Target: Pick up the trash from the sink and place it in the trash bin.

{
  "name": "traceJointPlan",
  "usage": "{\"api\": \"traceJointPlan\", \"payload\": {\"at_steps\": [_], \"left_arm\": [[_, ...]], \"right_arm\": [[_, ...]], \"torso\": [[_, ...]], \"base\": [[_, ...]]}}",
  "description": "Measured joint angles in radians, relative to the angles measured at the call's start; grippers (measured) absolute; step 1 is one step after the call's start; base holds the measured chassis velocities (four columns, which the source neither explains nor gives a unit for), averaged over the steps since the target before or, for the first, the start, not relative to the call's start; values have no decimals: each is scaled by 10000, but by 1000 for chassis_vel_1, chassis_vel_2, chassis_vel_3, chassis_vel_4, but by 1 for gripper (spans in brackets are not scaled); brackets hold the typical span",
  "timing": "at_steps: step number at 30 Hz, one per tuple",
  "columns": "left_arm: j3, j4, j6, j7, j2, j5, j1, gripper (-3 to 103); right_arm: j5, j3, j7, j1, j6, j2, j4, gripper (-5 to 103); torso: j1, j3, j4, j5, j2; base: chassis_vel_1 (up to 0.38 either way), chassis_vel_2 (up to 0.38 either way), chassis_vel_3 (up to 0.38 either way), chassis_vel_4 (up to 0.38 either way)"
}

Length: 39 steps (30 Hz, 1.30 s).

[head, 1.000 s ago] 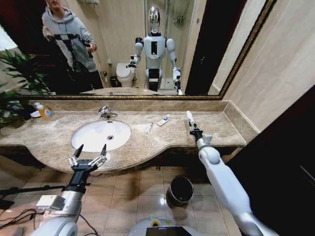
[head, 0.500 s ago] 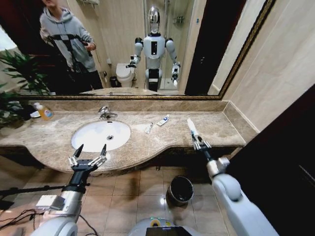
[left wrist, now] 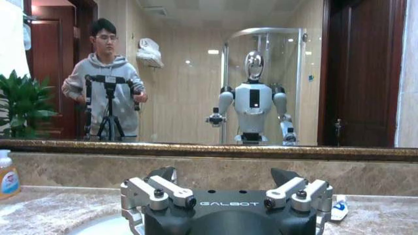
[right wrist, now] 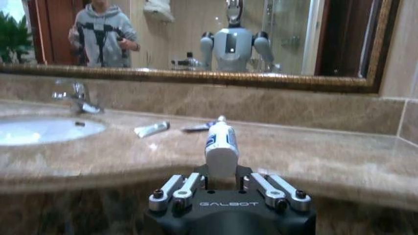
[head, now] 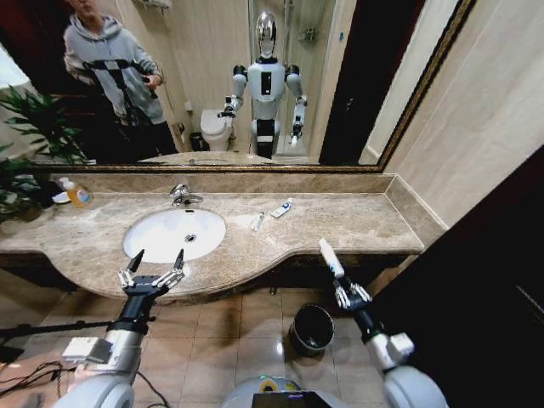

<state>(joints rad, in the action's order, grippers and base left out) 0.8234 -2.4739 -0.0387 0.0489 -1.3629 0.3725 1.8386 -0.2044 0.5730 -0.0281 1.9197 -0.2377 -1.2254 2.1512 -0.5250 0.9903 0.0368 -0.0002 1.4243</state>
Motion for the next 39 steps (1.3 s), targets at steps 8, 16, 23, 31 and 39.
{"api": "traceJointPlan", "payload": {"at_steps": [8,16,23,31,39], "left_arm": [[0,0,0,0,0,0,0,100],[0,0,0,0,0,0,0,100],[0,0,0,0,0,0,1,100],[0,0,0,0,1,0,0,100],[0,0,0,0,0,0,0,100]], "right_arm": [[902,-410,178,323,-729,-315,-1568,25],[1030,-854,-137,-924,531,-566,-4524,25],[1215,-1036,-826,-2266,2247,-598,-6046,25],[1792,-1317,-1211,-4157,3313,-759,-8018,25],[2720,-1656,-1351,-5320,3200,-931,-9820,25]], "torso": [[0,0,-1,2,0],[0,1,-1,4,-2],[-1,2,0,2,-2],[-3,2,1,3,-2],[-2,2,0,1,-2]], "base": [[0,0,0,0],[0,0,0,0],[0,0,0,0],[0,0,0,0],[0,0,0,0]]}}
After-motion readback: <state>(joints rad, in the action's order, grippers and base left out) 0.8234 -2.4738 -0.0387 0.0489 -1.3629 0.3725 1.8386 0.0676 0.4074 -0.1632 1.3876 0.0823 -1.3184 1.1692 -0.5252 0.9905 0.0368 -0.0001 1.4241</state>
